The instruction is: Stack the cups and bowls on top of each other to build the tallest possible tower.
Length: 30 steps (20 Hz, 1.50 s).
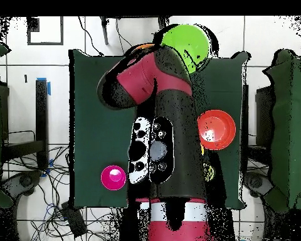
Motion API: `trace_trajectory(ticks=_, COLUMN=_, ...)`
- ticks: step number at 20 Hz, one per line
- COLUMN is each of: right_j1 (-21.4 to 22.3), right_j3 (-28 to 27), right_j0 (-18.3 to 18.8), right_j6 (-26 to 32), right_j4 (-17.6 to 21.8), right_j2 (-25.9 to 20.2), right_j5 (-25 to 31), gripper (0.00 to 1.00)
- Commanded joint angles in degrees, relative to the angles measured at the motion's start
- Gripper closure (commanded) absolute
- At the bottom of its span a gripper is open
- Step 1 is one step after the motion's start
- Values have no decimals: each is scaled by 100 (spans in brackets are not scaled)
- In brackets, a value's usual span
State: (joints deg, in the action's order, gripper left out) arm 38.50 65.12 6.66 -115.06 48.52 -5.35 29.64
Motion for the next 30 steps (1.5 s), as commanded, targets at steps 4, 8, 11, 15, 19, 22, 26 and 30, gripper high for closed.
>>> trace_trajectory(ticks=4, right_j1=-259, right_j3=223, right_j0=-289, right_j6=-1875, right_j4=-170, right_j2=646, right_j5=-863, gripper=100)
trace_trajectory(ticks=8, right_j1=-540, right_j3=203, right_j0=-701, right_j6=-2566, right_j4=-198, right_j2=1143, right_j5=-1222, gripper=100)
trace_trajectory(ticks=11, right_j1=-669, right_j3=191, right_j0=-877, right_j6=-2766, right_j4=-320, right_j2=1331, right_j5=-1313, gripper=100)
trace_trajectory(ticks=15, right_j1=-777, right_j3=213, right_j0=-1082, right_j6=-2999, right_j4=-449, right_j2=1542, right_j5=-1387, gripper=100)
trace_trajectory(ticks=19, right_j1=-915, right_j3=185, right_j0=-1190, right_j6=-3065, right_j4=-623, right_j2=1607, right_j5=-1405, gripper=100)
trace_trajectory(ticks=22, right_j1=-938, right_j3=172, right_j0=-1197, right_j6=-2973, right_j4=-737, right_j2=1569, right_j5=-1363, gripper=100)
trace_trajectory(ticks=26, right_j1=-960, right_j3=146, right_j0=-1089, right_j6=-2718, right_j4=-944, right_j2=1394, right_j5=-1278, gripper=100)
trace_trajectory(ticks=30, right_j1=-988, right_j3=107, right_j0=-969, right_j6=-2423, right_j4=-1136, right_j2=1217, right_j5=-1164, gripper=100)
